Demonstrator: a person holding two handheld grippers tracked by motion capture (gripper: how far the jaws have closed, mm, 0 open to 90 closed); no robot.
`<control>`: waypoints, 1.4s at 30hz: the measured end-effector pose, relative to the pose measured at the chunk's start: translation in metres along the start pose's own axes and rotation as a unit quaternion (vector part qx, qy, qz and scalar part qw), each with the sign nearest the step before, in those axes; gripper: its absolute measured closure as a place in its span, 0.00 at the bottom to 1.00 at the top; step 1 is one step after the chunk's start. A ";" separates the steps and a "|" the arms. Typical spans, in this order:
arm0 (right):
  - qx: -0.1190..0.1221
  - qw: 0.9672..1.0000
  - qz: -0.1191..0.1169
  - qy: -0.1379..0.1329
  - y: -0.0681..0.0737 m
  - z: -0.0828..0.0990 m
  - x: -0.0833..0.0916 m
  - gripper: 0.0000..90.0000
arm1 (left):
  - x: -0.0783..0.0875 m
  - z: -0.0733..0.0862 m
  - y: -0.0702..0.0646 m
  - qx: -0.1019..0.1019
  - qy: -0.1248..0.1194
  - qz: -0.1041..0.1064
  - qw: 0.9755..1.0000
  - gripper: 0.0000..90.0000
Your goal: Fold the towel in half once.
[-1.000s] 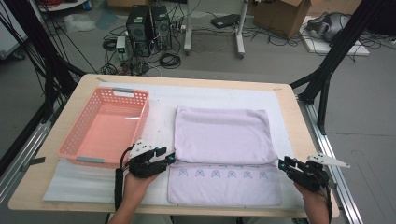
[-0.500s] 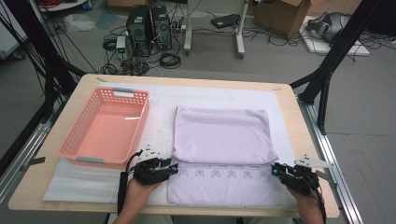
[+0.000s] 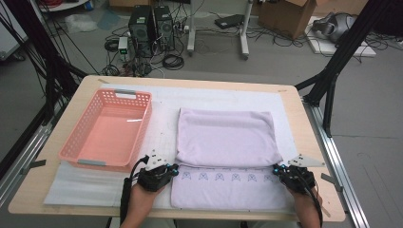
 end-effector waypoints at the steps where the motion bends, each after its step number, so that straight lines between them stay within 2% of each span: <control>1: -0.002 1.000 -0.004 -0.003 -0.001 0.000 0.002 1.00 | 0.003 0.000 0.000 0.001 -0.003 0.002 1.000 0.97; 4: -0.009 1.000 -0.011 -0.010 -0.003 0.001 0.011 1.00 | 0.008 -0.001 -0.001 -0.002 -0.013 0.012 1.000 0.97; 6: -0.007 1.000 -0.015 -0.012 -0.004 0.002 0.015 0.99 | 0.009 -0.001 -0.001 -0.003 -0.013 0.011 1.000 0.96; 7: -0.008 1.000 -0.016 -0.014 -0.005 0.003 0.016 0.92 | 0.008 -0.001 -0.001 -0.003 -0.015 0.007 1.000 0.92; 8: -0.016 1.000 -0.015 -0.012 -0.006 0.004 0.015 0.79 | 0.008 -0.001 0.000 -0.001 -0.016 0.001 1.000 0.83; 9: -0.026 1.000 -0.012 -0.010 -0.007 0.005 0.014 0.75 | 0.008 -0.001 0.001 0.002 -0.017 -0.001 1.000 0.76; 11: -0.030 0.999 -0.008 -0.009 -0.007 0.005 0.009 0.66 | 0.007 -0.002 0.000 -0.001 -0.021 0.002 1.000 0.71; 14: -0.025 1.000 0.000 -0.011 -0.004 0.002 0.003 0.63 | 0.000 -0.004 0.001 0.002 -0.020 0.007 1.000 0.64; 16: -0.021 1.000 0.013 -0.013 -0.002 -0.001 -0.002 0.61 | -0.006 -0.006 0.002 -0.006 -0.012 0.001 1.000 0.65; 18: -0.005 1.000 0.018 -0.010 0.001 -0.003 -0.007 0.63 | -0.012 -0.006 0.004 -0.004 0.006 -0.001 1.000 0.73; 20: 0.007 1.000 0.021 -0.008 0.003 -0.004 -0.010 0.73 | -0.016 -0.006 0.004 -0.004 0.023 -0.007 1.000 0.90; 21: 0.009 1.000 0.025 -0.006 0.003 -0.004 -0.011 0.82 | -0.016 -0.006 0.003 -0.007 0.020 -0.009 1.000 0.95; 23: 0.009 1.000 0.027 -0.006 0.001 -0.004 -0.010 0.99 | -0.015 -0.006 0.002 -0.008 0.019 -0.010 1.000 0.97; 26: 0.014 1.000 0.023 -0.006 0.000 -0.002 -0.008 0.99 | -0.011 -0.007 0.000 -0.005 0.007 -0.007 1.000 0.97; 29: 0.010 1.000 0.015 -0.016 0.001 -0.003 -0.003 0.99 | -0.001 -0.011 -0.003 0.008 -0.021 0.013 1.000 0.97; 31: -0.015 0.999 -0.004 -0.036 -0.001 -0.006 0.003 0.84 | 0.007 -0.014 -0.004 0.015 -0.041 0.025 0.999 0.97; 32: -0.032 0.999 -0.008 -0.043 -0.002 -0.008 0.006 0.80 | 0.010 -0.016 -0.004 0.020 -0.048 0.031 0.998 0.97; 34: -0.044 0.998 -0.007 -0.048 -0.004 -0.010 0.008 0.77 | 0.013 -0.017 -0.004 0.028 -0.059 0.040 0.997 0.97; 39: -0.034 0.999 0.014 -0.016 -0.003 -0.006 -0.008 0.67 | 0.009 -0.013 -0.004 0.029 -0.049 0.042 0.997 0.97; 41: -0.020 1.000 0.023 -0.008 -0.001 -0.004 -0.015 0.69 | 0.008 -0.011 -0.003 0.030 -0.043 0.043 0.998 0.97; 42: -0.014 0.999 0.028 -0.007 -0.001 -0.005 -0.015 0.78 | 0.008 -0.010 -0.003 0.032 -0.045 0.043 0.998 0.97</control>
Point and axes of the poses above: each handheld gripper's, and its own axes: x roughly backward along the jaws, z roughly out of its underside, y roughly to its left, the point moved 3 cm from there along -x, roughly forward along the jaws, and after that the axes turned 11 degrees about z, right-handed, at the moved point
